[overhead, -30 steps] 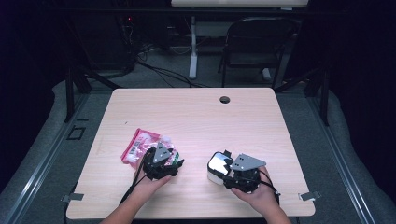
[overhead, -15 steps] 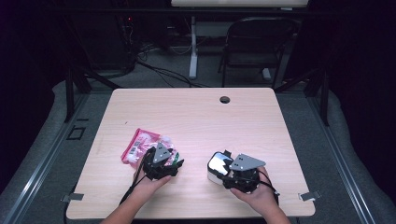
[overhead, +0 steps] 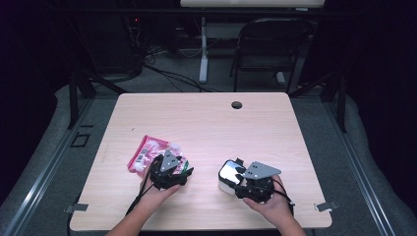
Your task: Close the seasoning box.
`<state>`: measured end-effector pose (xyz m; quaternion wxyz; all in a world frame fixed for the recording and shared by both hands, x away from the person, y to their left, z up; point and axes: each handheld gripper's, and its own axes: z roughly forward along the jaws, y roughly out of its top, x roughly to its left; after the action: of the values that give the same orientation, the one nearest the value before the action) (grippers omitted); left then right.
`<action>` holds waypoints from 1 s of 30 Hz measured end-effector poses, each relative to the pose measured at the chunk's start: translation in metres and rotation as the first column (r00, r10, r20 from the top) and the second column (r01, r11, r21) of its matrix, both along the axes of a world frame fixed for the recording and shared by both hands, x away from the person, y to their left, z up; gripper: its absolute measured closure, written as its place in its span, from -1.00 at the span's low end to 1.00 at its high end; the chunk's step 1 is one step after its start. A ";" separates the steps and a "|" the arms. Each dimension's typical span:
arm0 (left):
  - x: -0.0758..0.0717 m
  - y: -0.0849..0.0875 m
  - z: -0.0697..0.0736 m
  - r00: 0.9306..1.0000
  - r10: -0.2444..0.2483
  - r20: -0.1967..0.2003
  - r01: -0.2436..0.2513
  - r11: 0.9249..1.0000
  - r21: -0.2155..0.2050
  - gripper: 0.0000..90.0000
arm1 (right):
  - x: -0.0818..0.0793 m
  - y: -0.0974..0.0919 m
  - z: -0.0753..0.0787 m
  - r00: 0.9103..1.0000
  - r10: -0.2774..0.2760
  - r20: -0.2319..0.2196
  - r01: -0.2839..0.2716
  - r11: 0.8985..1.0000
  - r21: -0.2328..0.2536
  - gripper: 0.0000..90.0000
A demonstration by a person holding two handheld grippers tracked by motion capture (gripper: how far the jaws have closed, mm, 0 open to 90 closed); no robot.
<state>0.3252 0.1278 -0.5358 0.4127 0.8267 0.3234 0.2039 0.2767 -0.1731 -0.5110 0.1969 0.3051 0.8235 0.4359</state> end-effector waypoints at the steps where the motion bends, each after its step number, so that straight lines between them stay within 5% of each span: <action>1: 0.000 0.001 0.002 1.000 -0.001 0.000 0.001 1.000 0.002 -0.14 | 0.000 -0.001 0.001 1.000 -0.004 0.000 0.004 1.000 0.000 0.03; 20: 0.010 0.027 0.007 0.996 0.093 -0.011 -0.093 0.994 -0.050 -0.14 | 0.012 -0.035 0.008 0.988 -0.148 -0.035 0.152 0.981 0.123 0.02; 30: 0.018 0.042 0.005 0.989 0.149 -0.015 -0.150 0.987 -0.050 -0.13 | 0.020 -0.055 -0.001 0.960 -0.268 -0.086 0.278 0.949 0.147 0.02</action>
<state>0.3434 0.1697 -0.5311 0.4152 0.7905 0.3920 0.2212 0.2969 -0.2282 -0.5120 0.2038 0.4445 0.7423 0.4581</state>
